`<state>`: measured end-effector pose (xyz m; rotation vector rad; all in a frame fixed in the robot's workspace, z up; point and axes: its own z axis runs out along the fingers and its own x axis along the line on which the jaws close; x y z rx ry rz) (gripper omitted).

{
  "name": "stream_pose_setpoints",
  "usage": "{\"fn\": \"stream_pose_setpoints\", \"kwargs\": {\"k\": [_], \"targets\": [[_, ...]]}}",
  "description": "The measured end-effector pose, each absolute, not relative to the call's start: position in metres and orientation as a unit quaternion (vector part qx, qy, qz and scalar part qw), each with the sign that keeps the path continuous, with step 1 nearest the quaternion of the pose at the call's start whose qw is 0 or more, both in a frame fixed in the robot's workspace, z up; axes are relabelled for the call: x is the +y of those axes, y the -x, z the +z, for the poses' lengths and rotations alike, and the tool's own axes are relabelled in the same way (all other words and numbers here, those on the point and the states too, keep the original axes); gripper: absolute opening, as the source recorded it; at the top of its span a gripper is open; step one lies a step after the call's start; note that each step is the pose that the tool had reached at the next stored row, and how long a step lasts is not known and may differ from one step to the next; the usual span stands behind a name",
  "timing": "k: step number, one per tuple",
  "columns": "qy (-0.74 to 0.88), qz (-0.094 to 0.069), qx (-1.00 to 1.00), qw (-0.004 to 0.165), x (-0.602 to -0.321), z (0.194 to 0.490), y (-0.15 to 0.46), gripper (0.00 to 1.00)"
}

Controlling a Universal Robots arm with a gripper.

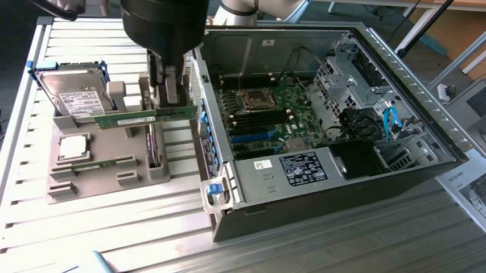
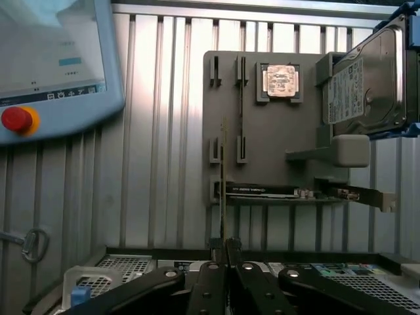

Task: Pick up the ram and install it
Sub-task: 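Pick up the ram and move it above insertion slot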

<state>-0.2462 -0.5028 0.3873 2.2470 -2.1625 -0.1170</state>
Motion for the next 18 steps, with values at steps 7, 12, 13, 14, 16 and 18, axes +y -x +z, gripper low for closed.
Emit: {"fn": "stream_pose_setpoints", "kwargs": {"k": [7,12,13,14,16,18], "targets": [[-0.721,-0.037,-0.692,0.01,-0.503,0.387,0.219,0.12],[-0.721,-0.037,-0.692,0.01,-0.503,0.387,0.205,0.12],[-0.721,-0.037,-0.692,0.01,-0.503,0.387,0.201,0.12],[-0.721,-0.037,-0.692,0.01,-0.503,0.387,0.198,0.12],[-0.721,-0.037,-0.692,0.01,-0.503,0.387,0.189,0.12],[-0.721,-0.037,-0.691,0.01,-0.503,0.387,0.181,0.12]]}}
